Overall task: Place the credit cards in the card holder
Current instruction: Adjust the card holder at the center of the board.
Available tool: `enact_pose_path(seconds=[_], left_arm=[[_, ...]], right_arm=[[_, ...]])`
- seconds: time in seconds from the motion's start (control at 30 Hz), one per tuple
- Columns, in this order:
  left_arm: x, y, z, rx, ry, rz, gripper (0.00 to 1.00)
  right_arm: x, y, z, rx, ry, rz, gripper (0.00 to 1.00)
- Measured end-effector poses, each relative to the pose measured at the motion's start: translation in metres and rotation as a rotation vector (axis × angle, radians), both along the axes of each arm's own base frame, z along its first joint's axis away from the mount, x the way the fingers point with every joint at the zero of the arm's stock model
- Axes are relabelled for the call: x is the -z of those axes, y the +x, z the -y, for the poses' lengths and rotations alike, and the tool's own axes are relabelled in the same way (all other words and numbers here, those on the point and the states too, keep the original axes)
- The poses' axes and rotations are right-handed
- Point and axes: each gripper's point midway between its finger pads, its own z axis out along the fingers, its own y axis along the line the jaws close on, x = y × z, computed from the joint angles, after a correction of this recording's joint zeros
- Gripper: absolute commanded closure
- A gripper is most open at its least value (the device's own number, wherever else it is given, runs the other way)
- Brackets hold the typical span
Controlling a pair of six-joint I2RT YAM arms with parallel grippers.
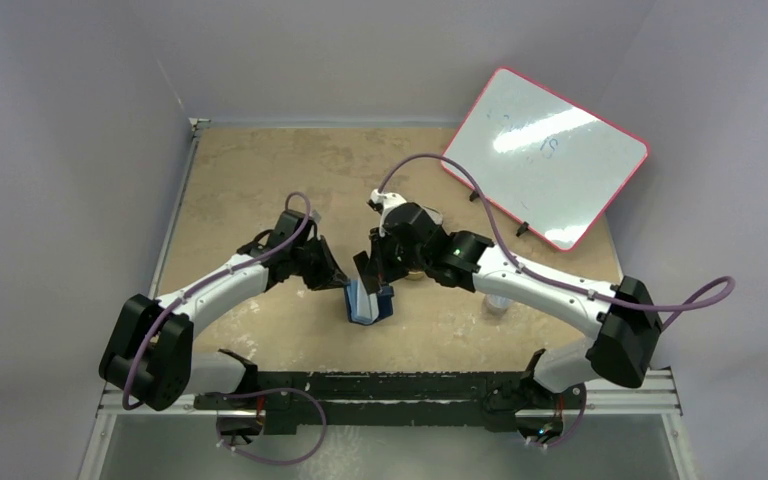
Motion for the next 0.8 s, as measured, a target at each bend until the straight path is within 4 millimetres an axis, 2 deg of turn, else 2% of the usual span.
enact_pose_path(seconds=[0.13, 0.4, 0.6, 0.8], left_arm=[[-0.004, 0.008, 0.004, -0.017, -0.029, 0.028, 1.00], [-0.004, 0.009, 0.006, -0.028, -0.039, 0.030, 1.00], [0.000, 0.008, 0.005, -0.038, -0.042, 0.022, 1.00], [-0.001, 0.009, 0.006, -0.044, -0.049, 0.024, 1.00]], right_arm=[[0.017, -0.007, 0.003, 0.068, 0.008, -0.091, 1.00], [0.045, -0.022, 0.002, 0.143, 0.052, -0.225, 1.00], [0.052, -0.021, -0.004, 0.185, 0.065, -0.263, 1.00], [0.071, -0.020, -0.006, 0.216, 0.036, -0.301, 1.00]])
